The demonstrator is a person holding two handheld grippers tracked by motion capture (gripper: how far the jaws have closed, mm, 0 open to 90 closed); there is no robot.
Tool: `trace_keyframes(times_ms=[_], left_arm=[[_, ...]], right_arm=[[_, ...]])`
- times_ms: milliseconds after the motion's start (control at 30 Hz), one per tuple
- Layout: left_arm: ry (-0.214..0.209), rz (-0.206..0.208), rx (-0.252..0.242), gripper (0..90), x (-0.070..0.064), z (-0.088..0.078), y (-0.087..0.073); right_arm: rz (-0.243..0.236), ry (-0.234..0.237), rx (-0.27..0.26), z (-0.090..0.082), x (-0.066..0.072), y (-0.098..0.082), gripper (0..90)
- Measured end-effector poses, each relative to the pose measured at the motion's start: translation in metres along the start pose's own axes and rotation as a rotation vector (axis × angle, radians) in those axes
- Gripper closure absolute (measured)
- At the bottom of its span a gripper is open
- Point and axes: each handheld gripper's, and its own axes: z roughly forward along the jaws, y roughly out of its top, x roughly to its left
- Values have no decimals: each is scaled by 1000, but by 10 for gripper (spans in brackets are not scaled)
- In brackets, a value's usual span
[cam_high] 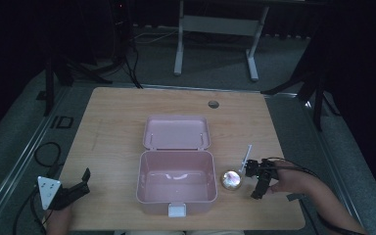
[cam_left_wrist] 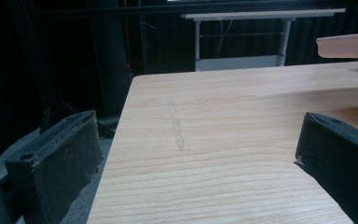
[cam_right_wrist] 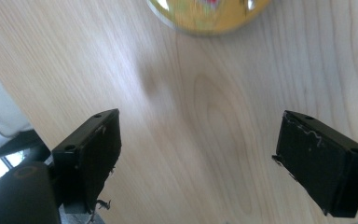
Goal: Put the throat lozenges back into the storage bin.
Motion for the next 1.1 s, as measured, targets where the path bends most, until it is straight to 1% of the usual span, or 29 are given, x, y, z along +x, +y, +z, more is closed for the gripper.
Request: trace_keyframes(times_ms=[167,233,400,467,633,700,767,900,933,1000,1067,1100], left_arm=[[-2,0,-1,5,0,0,0],[-3,0,-1,5,0,0,0],[-5,0,-2,5,0,0,0],[-5,0,-2,5,0,0,0],[-3,-3,-2,5,0,0,0],[-4,-4,-3,5,0,0,0],[-4,-3,-3,5,0,0,0],[-5,-3,-3,5,0,0,0],[-5,-3,-4,5,1,0,0],[-6,-4,-4,5,1,0,0],[-6,-2,-3,5,1,0,0],[-7,-2,-3,5,1,0,0]], right_arm=[[-24,-3,11,1,-2,15,139],[-32,6,14,2,-2,20,141],[-53,9,15,4,-3,34,141],[-63,3,18,5,-3,39,141],[-81,11,8,7,-3,54,141],[-89,16,3,9,-2,59,141],[-95,7,2,11,-1,63,141],[-104,15,1,15,-3,70,140],[-92,12,1,17,-3,71,141],[-91,22,0,19,-3,74,141],[-97,22,4,21,-4,77,141],[-108,22,9,23,-4,78,144]])
